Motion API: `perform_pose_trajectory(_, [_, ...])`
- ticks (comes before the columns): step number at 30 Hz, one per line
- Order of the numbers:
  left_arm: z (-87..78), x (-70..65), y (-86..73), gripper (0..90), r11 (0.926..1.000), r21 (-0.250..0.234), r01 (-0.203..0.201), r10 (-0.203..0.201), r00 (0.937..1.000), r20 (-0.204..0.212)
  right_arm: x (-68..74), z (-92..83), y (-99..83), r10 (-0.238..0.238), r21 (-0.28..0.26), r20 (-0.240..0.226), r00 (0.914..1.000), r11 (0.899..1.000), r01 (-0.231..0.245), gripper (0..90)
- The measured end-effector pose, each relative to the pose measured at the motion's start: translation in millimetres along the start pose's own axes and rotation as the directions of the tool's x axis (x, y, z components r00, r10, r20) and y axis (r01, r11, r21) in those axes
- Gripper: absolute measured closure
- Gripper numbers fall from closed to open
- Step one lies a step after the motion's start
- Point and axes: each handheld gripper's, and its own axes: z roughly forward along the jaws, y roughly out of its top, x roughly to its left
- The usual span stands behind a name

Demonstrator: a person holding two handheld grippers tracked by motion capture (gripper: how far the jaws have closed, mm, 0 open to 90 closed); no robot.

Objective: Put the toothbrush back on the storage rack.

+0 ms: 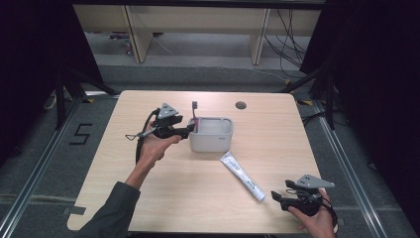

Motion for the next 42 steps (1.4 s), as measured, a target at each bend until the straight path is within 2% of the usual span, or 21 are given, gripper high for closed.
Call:
perform_pose_trajectory(2, [-2.0,0.7,-1.1,37.5,1.0,0.0,0.004,-0.004,1.0,0.0,0.0,0.2,0.0,-0.001,0.0,0.0,1.0,1.0,0.001,28.3])
perform_pose_trajectory(3, [-2.2,1.2,-2.1,36.6,1.0,-0.004,0.007,-0.007,1.0,0.0,1.8,-0.2,-0.2,0.021,0.008,0.001,0.9998,1.0,-0.021,28.3])
perform_pose_trajectory(5, [-3.5,2.8,-3.6,34.4,1.0,0.003,0.01,-0.01,0.9999,-0.004,0.7,0.4,-0.1,0.006,0.007,0.001,1.0,1.0,-0.006,28.3])
perform_pose_trajectory(8, [-5.0,5.5,-6.0,31.2,0.9996,0.006,0.027,-0.027,0.9996,0.003,0.8,0.2,-0.1,0.007,0.006,0.002,1.0,1.0,-0.007,28.3])
perform_pose_trajectory(14, [-7.2,8.5,-12.1,29.0,0.9994,0.03,0.018,-0.019,0.9997,0.016,0.6,0.4,-0.1,0.004,0.005,0.003,1.0,1.0,-0.004,28.3])
perform_pose_trajectory(25, [-16.6,6.0,-20.5,26.9,0.9998,0.013,0.014,-0.014,0.9995,0.029,0.9,0.1,-0.2,0.007,0.007,0.002,1.0,1.0,-0.007,28.3])
perform_pose_trajectory(30, [-20.1,6.9,-27.3,26.2,0.9994,0.034,0.004,-0.005,0.9996,0.029,0.9,0.3,-0.1,0.007,0.006,0.003,1.0,1.0,-0.007,28.3])
perform_pose_trajectory(34, [-22.3,7.2,-35.1,25.3,0.9996,0.028,0.001,-0.002,0.9993,0.038,-0.7,0.7,-0.1,-0.008,0.002,0.003,1.0,1.0,0.008,28.3])
perform_pose_trajectory(37, [-24.3,8.1,-40.4,24.3,0.9993,0.032,-0.016,0.015,0.9994,0.031,-0.9,1.3,-0.2,-0.012,-0.007,0.008,0.9999,1.0,0.012,28.3])
perform_pose_trajectory(40, [-26.0,9.5,-45.2,23.8,0.9997,0.026,-0.002,0.001,0.9994,0.033,-0.5,1.3,-0.2,-0.014,-0.008,0.009,0.9999,1.0,0.014,28.3])
perform_pose_trajectory(42, [-27.9,10.5,-47.5,23.6,0.9996,0.028,-0.006,0.005,0.9997,0.026,-0.5,1.2,-0.3,-0.014,-0.007,0.009,0.9999,1.0,0.014,28.3])
